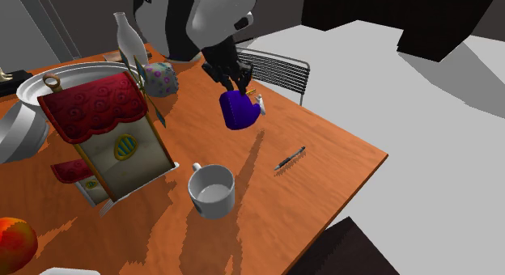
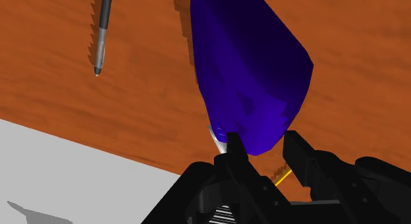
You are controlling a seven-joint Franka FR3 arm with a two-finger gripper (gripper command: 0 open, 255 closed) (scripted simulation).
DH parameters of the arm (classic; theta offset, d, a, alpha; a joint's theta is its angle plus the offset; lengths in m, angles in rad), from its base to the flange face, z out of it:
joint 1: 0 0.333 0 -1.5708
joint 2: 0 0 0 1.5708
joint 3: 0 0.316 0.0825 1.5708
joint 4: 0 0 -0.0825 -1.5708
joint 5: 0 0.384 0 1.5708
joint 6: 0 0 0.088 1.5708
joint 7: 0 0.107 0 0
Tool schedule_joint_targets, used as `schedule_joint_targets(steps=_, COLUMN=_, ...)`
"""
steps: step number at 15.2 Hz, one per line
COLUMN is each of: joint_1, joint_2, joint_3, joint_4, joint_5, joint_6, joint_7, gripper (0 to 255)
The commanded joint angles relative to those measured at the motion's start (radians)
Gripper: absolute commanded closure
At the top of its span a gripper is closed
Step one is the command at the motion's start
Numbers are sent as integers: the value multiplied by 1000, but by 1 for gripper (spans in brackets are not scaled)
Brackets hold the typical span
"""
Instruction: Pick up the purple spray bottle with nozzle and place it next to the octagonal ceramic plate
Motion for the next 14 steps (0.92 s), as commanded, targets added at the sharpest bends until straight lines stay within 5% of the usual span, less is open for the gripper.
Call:
schedule_joint_targets(steps=1, joint_1=-1, joint_2=-12, joint_3=3, joint_4=12, joint_5=14, joint_6=-21, joint_7=-16, gripper=255)
schedule_joint_targets(steps=14, joint_1=-4, joint_2=-83, joint_3=14, joint_4=100, joint_5=87, joint_6=-161, joint_7=-100, gripper=255)
